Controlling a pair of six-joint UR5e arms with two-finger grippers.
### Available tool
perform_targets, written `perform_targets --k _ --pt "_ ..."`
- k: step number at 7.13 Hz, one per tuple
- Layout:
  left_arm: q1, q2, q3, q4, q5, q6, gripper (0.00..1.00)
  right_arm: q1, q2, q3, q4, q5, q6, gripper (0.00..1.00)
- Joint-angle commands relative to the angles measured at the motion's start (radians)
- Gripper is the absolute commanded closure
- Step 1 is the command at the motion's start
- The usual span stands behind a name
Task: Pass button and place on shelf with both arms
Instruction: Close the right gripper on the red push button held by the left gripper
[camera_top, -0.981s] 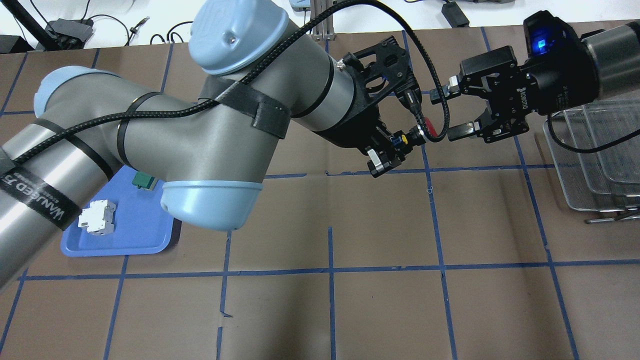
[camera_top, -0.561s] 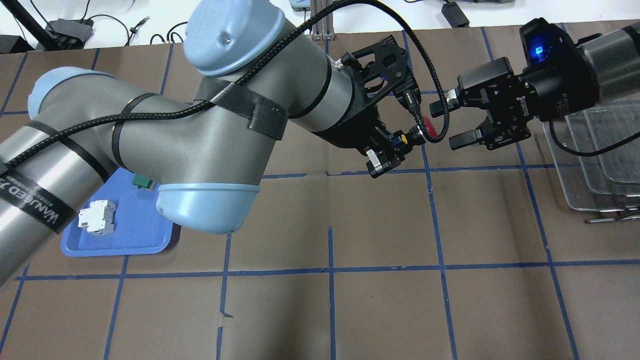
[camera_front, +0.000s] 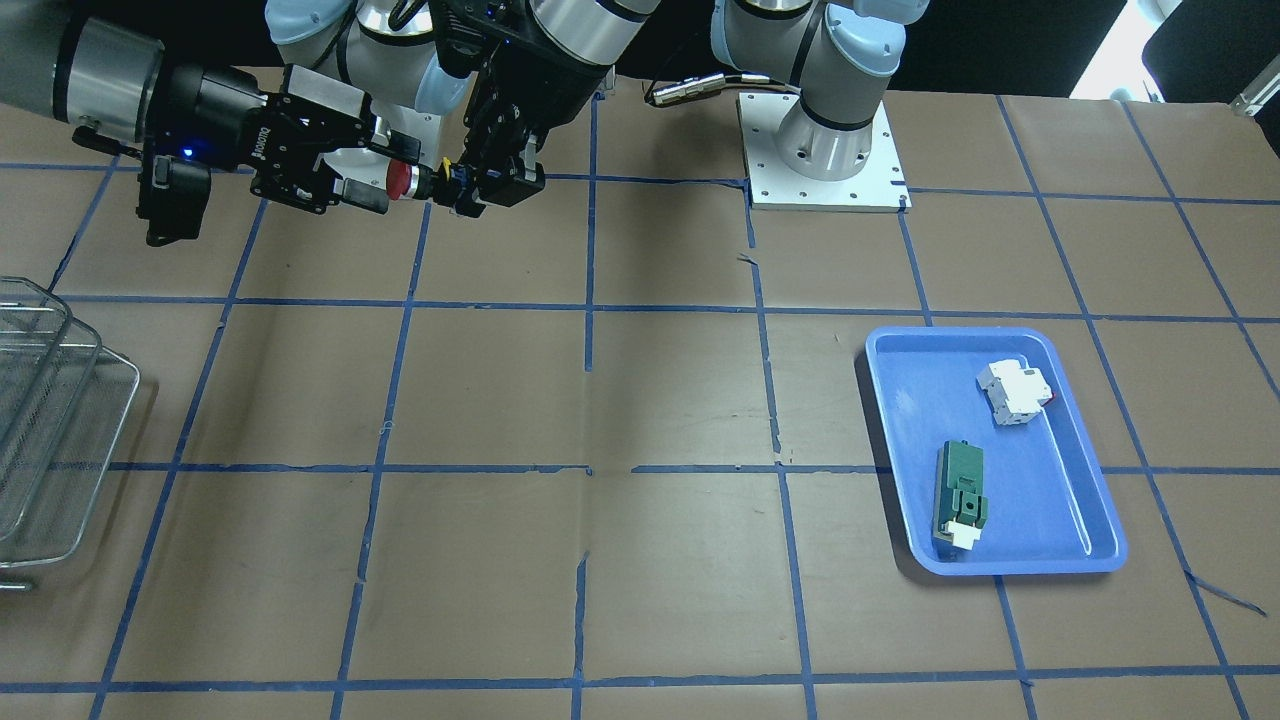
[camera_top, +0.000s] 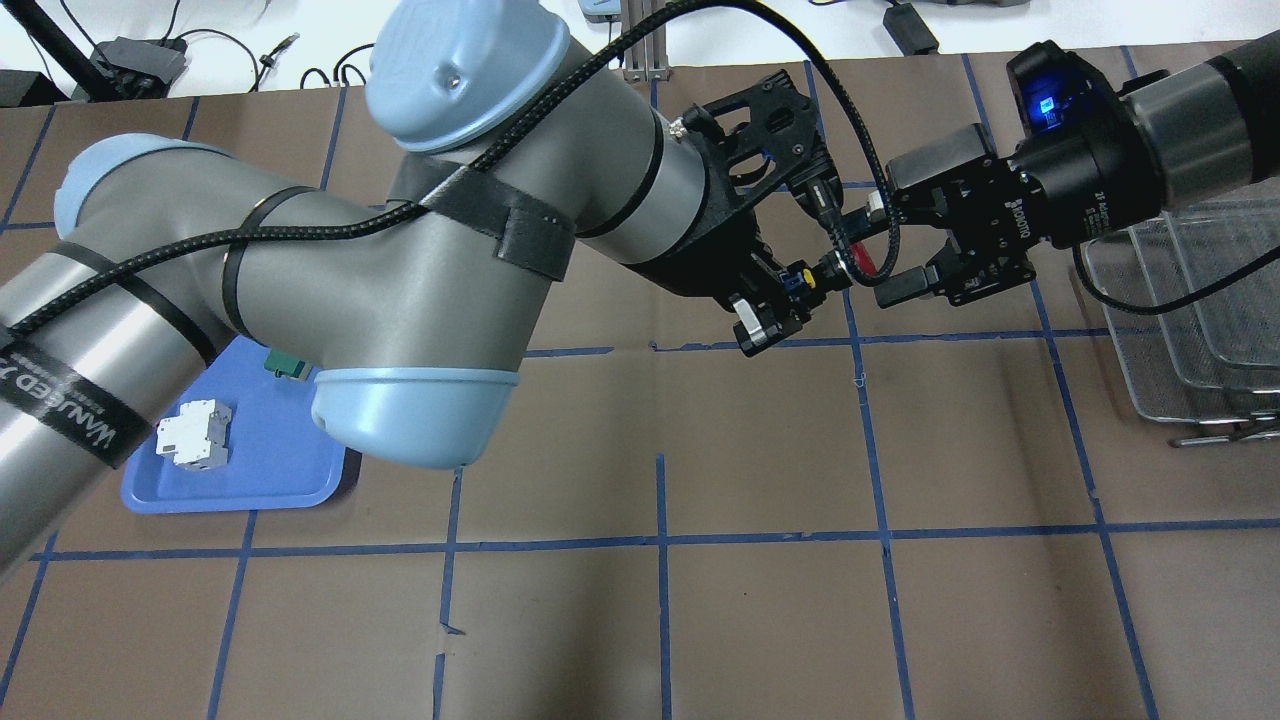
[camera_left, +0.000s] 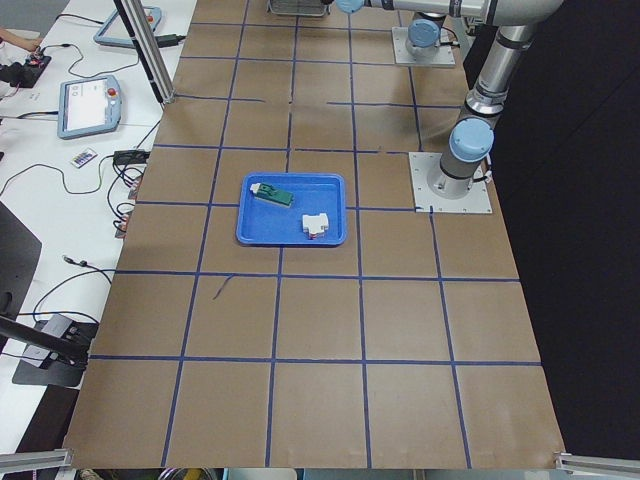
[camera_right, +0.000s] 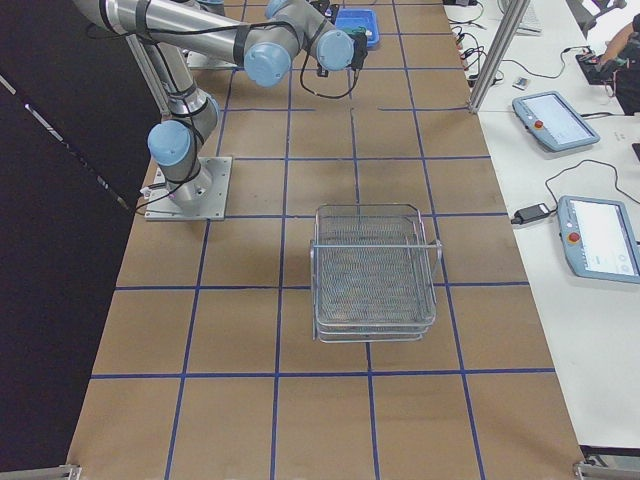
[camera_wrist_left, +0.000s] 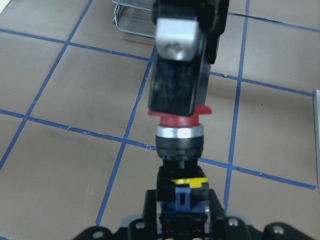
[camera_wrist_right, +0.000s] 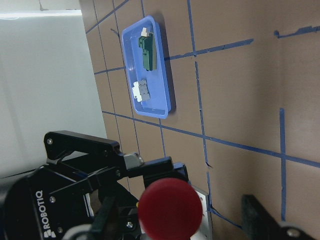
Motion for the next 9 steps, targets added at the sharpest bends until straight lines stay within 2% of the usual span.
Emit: perform_targets --k 1,3,4,6,7,8,9 --pt "0.000 0.000 0.001 0.001 0.000 0.000 1.00 0.006 -0.001 0.000 -0.003 0.000 -0.002 0.23" --pt "0.000 0.002 0.001 0.001 0.000 0.000 1.00 0.008 -0.012 -0.001 -0.001 -0.003 0.011 0.65" --pt "0.000 0.006 0.001 0.001 0.000 0.000 1.00 0.008 -0.012 -0.006 -0.003 -0.003 0.012 0.72" --pt "0.000 0.006 0.000 0.001 0.000 0.000 1.00 0.008 -0.010 -0.008 -0.004 -0.003 0.012 0.74" --pt "0.000 0.011 0.001 0.001 0.000 -0.006 0.47 0.006 -0.010 -0.011 -0.004 -0.003 0.014 0.74" --pt "0.000 0.012 0.000 0.001 0.000 -0.011 0.00 0.006 -0.009 -0.012 -0.006 -0.003 0.014 0.74" --pt "0.000 0.019 0.000 0.000 0.002 -0.009 0.00 0.003 -0.009 -0.014 -0.007 -0.003 0.014 0.73"
